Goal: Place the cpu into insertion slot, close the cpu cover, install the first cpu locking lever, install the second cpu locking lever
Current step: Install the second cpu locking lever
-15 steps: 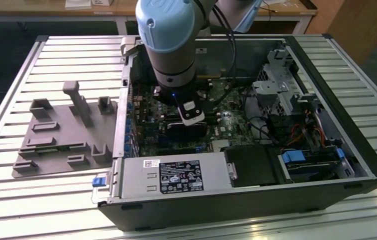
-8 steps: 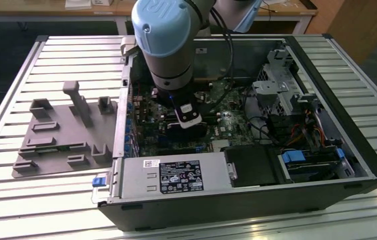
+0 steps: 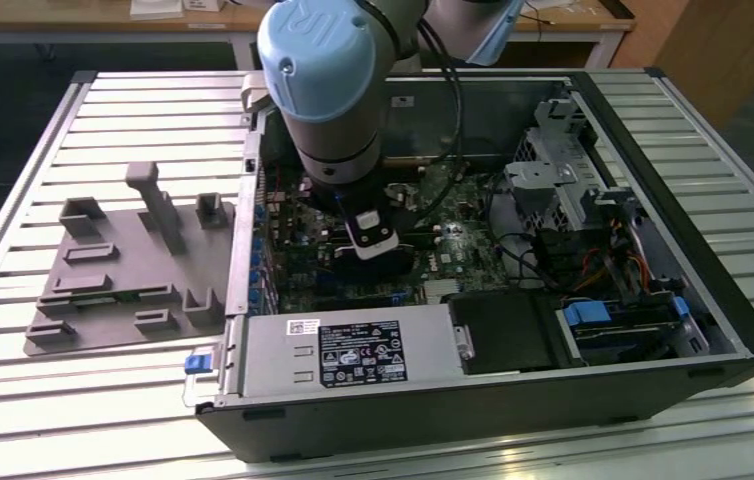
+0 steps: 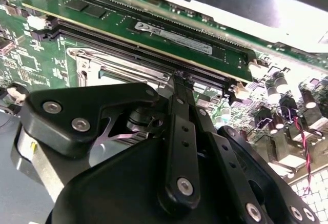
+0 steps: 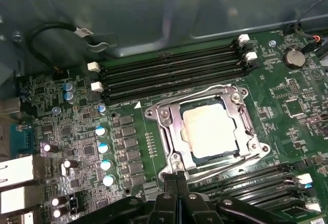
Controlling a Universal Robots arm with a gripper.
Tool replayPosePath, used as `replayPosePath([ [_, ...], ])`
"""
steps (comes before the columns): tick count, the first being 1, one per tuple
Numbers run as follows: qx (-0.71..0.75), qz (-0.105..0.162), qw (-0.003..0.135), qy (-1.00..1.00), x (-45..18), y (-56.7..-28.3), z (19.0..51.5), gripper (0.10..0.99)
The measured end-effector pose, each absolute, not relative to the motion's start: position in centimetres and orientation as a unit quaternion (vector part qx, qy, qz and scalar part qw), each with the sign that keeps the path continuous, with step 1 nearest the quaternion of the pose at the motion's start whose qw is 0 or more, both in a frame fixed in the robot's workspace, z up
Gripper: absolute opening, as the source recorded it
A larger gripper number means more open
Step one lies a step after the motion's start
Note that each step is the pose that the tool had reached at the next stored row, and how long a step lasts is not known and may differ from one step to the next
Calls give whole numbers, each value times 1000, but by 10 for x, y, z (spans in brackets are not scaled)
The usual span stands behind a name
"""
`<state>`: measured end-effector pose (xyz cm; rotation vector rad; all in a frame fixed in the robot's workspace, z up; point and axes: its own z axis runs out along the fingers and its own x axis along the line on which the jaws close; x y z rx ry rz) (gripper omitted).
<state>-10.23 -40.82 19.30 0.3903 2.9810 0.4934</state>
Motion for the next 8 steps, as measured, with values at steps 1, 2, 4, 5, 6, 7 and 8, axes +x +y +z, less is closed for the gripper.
replayPosePath([
  [1, 128, 163, 47, 977, -102, -408, 193, 102],
  [2, 128, 165, 47, 977, -103, -408, 192, 102],
  [4, 128, 168, 47, 976, -103, -408, 191, 102],
  [5, 128, 169, 46, 976, -103, -407, 191, 102],
  [6, 128, 171, 46, 976, -103, -407, 191, 102],
  [7, 128, 171, 46, 976, -103, -407, 190, 102],
  [8, 129, 171, 46, 976, -103, -407, 190, 102],
])
